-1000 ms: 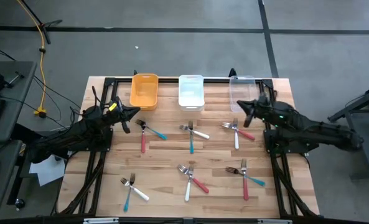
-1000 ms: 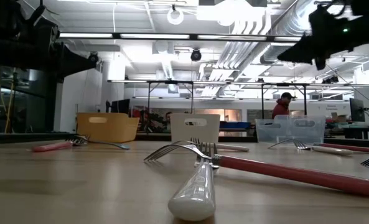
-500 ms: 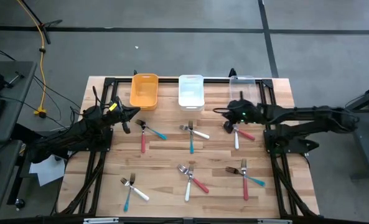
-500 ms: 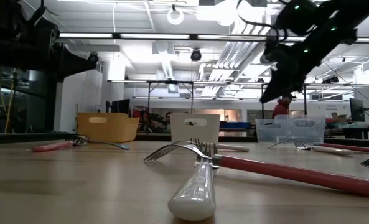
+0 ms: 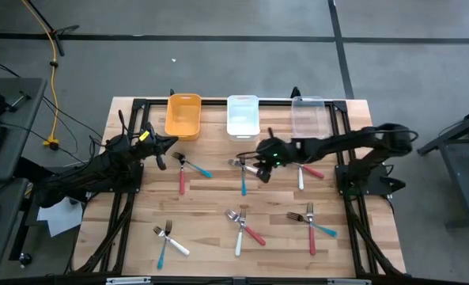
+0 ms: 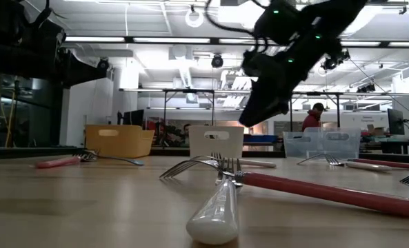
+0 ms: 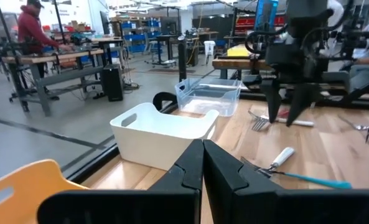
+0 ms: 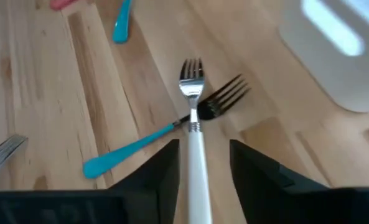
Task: Sort silverware by color (type)
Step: Put the top left white fork into the yellow bin
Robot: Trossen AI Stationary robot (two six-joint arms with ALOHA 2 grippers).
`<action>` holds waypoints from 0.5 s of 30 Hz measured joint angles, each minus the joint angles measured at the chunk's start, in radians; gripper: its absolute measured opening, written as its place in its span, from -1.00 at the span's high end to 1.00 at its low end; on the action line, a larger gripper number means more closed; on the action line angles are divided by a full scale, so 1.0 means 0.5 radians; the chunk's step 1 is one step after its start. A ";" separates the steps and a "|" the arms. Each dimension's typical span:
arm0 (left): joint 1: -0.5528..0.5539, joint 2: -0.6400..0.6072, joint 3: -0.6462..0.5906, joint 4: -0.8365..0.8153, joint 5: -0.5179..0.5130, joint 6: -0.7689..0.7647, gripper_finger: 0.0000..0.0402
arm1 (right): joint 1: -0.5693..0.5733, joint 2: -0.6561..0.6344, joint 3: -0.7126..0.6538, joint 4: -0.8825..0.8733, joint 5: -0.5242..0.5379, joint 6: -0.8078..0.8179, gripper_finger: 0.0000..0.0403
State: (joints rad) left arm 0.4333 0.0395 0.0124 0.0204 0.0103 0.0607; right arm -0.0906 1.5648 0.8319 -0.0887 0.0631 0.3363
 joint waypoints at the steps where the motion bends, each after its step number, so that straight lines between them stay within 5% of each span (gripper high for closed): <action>1: 0.000 0.000 0.000 0.001 0.000 0.015 1.00 | 0.009 0.048 0.060 -0.056 -0.003 0.011 0.28; 8: 0.000 0.000 0.000 0.012 -0.001 0.045 1.00 | 0.030 0.376 0.464 -0.503 -0.015 -0.094 0.25; 15: 0.000 -0.001 0.000 0.015 -0.001 0.042 1.00 | 0.025 0.642 0.649 -0.573 -0.031 -0.172 0.25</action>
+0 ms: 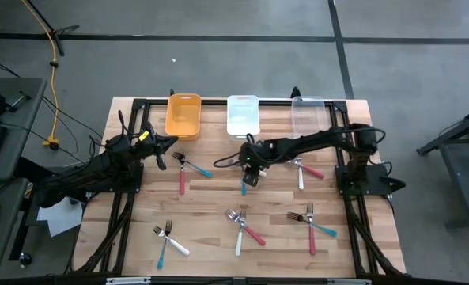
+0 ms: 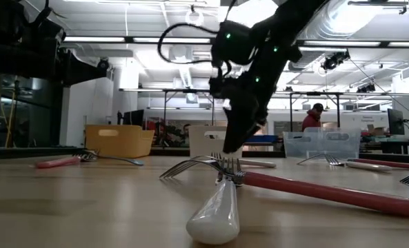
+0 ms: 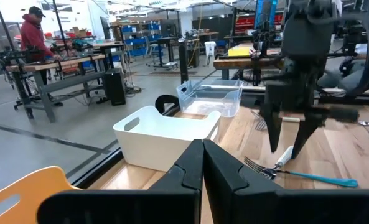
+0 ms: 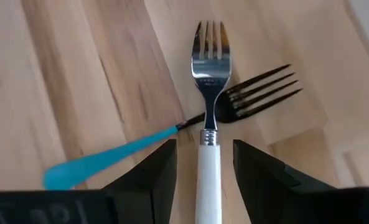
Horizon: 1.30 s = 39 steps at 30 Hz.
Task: Sort silverware by color (type)
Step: Put the top left white fork into the yellow bin
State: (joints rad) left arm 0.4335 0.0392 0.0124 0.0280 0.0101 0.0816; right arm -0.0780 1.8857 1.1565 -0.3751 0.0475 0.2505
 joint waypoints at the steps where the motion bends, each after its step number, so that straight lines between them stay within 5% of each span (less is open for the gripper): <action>1: 0.000 0.001 0.000 -0.001 0.000 -0.003 1.00 | 0.000 0.030 0.012 -0.008 0.000 -0.012 0.25; 9: -0.001 0.001 0.000 -0.003 0.000 -0.052 1.00 | -0.016 0.115 0.020 -0.010 -0.035 -0.040 0.32; 18: 0.000 0.001 0.000 0.009 0.000 -0.056 1.00 | -0.041 0.125 0.020 -0.006 -0.095 -0.057 0.79; 33: -0.001 0.001 0.000 0.109 0.002 -0.210 1.00 | 0.038 -0.157 0.009 -0.081 0.059 -0.214 0.79; 39: -0.016 0.000 0.000 0.137 0.045 -0.258 1.00 | 0.005 -0.244 -0.015 0.194 0.107 -0.360 0.79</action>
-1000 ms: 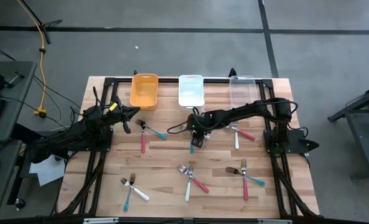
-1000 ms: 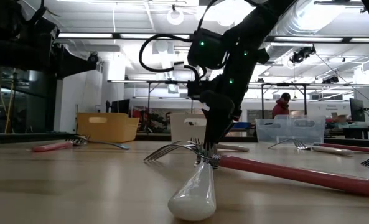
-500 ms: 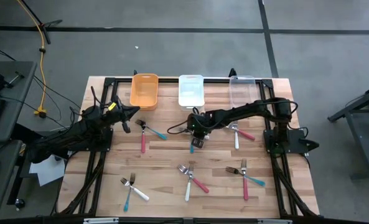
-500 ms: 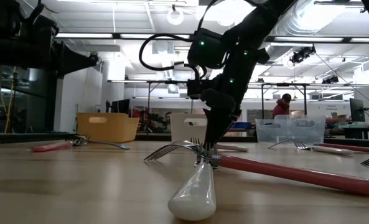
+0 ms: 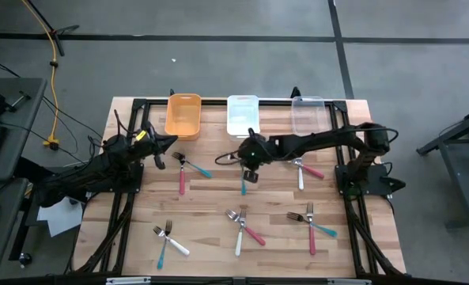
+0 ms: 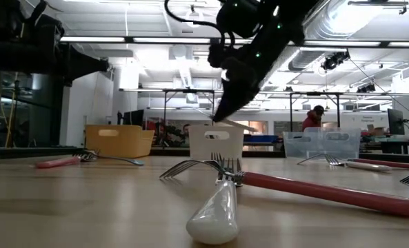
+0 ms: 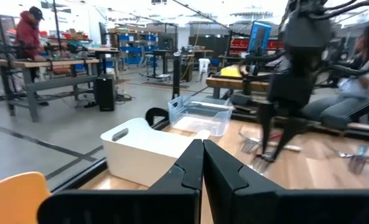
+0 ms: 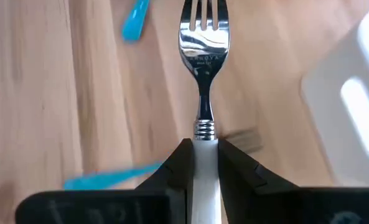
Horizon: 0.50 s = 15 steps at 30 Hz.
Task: Sort silverware by color (type)
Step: Put the top left white fork into the yellow bin
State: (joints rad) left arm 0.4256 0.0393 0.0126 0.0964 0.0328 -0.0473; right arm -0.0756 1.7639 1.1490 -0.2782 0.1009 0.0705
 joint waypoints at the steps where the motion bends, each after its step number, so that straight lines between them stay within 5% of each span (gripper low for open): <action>1: -0.008 0.000 0.000 0.006 0.006 -0.007 1.00 | -0.012 0.000 -0.044 0.139 -0.034 -0.009 0.79; 6: -0.058 0.000 0.000 0.041 0.039 -0.041 1.00 | -0.048 0.000 -0.394 0.947 -0.264 -0.001 0.79; 15: -0.183 0.079 0.000 0.096 0.074 -0.088 1.00 | -0.044 -0.022 -0.751 2.028 -0.293 0.015 0.79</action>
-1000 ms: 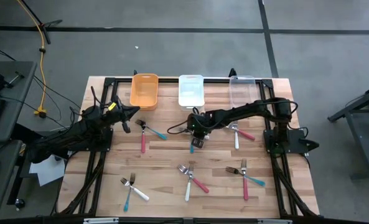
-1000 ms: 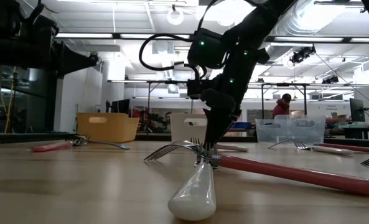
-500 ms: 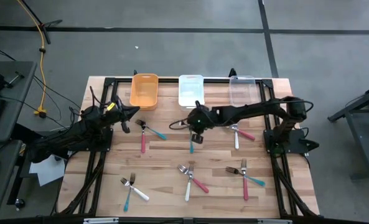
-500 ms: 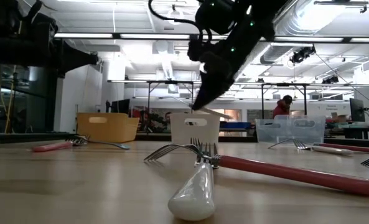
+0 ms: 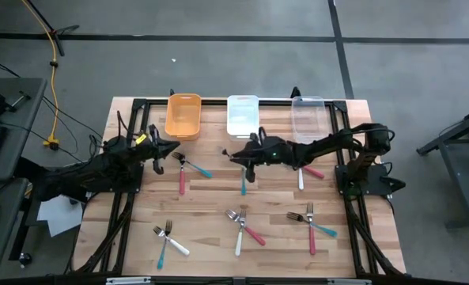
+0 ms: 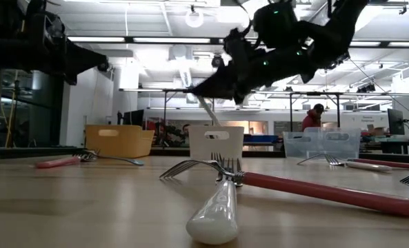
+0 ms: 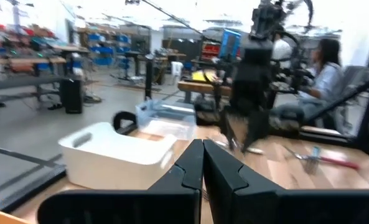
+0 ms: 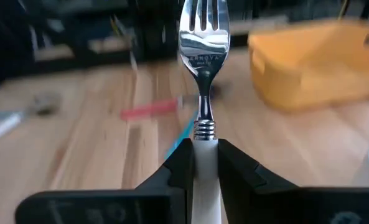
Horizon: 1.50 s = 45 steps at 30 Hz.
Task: Sort silverware by color (type)
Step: Put the top left white fork into the yellow bin
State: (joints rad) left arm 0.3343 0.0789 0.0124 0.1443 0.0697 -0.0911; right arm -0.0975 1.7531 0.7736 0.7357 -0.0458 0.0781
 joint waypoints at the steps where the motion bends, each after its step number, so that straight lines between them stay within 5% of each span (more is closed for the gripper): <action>1: -0.019 0.024 0.000 0.020 -0.001 -0.018 1.00 | -0.001 0.000 -0.018 0.107 -0.026 0.000 0.79; 22: -0.399 1.144 0.068 1.362 -0.120 -0.008 0.48 | 0.000 -0.001 -0.047 0.761 -0.252 -0.141 0.79; 45: -0.593 2.448 1.021 1.392 -0.088 0.148 0.24 | 0.056 -0.002 -0.047 0.796 -0.261 -0.244 0.78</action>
State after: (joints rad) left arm 0.0377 1.3030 0.5228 0.8405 0.0256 -0.0170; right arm -0.0692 1.7523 0.7503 1.1336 -0.1762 -0.0441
